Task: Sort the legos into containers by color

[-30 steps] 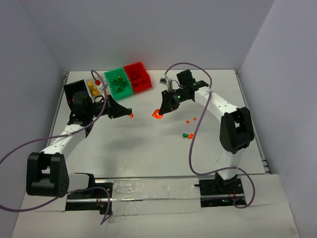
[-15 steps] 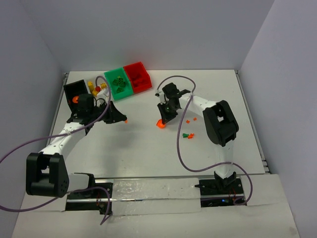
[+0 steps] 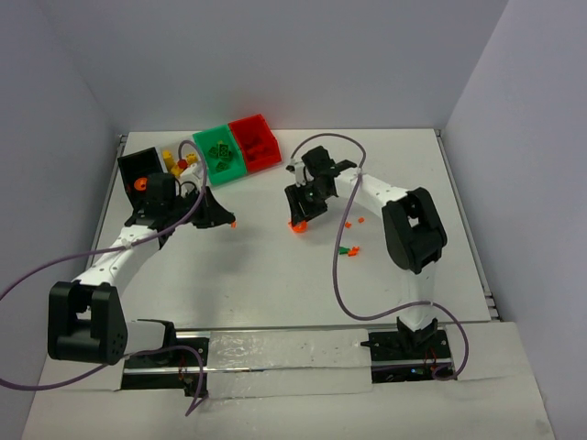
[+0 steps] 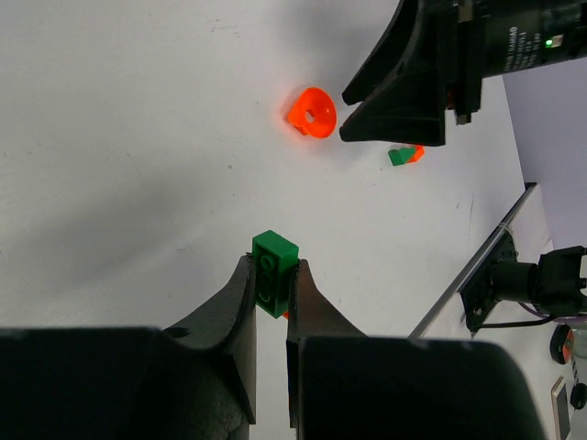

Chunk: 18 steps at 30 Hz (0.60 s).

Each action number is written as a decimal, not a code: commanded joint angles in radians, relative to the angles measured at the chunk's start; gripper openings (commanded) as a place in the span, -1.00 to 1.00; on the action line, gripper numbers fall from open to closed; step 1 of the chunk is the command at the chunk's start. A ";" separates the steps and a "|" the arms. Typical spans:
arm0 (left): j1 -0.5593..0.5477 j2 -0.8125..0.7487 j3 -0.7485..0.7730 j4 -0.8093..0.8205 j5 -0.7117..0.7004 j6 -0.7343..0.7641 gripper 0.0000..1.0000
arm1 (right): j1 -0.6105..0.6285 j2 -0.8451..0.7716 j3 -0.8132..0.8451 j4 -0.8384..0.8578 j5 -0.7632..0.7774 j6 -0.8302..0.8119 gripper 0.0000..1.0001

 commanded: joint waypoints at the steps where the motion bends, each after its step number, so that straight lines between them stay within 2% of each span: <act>1: -0.018 0.001 0.064 0.025 -0.023 -0.019 -1.00 | 0.003 -0.126 0.038 0.044 -0.238 0.033 0.12; 5: -0.046 0.010 0.054 0.098 -0.001 -0.089 -1.00 | 0.005 -0.203 -0.061 0.306 -0.561 0.226 0.11; 8: -0.058 0.028 0.046 0.179 0.056 -0.174 -1.00 | 0.015 -0.196 -0.096 0.513 -0.682 0.441 0.12; 12: -0.062 0.039 0.062 0.237 0.088 -0.263 -1.00 | 0.034 -0.169 -0.111 0.680 -0.710 0.599 0.16; 18: -0.067 0.044 0.092 0.267 0.108 -0.315 -1.00 | 0.073 -0.120 -0.082 0.680 -0.689 0.626 0.18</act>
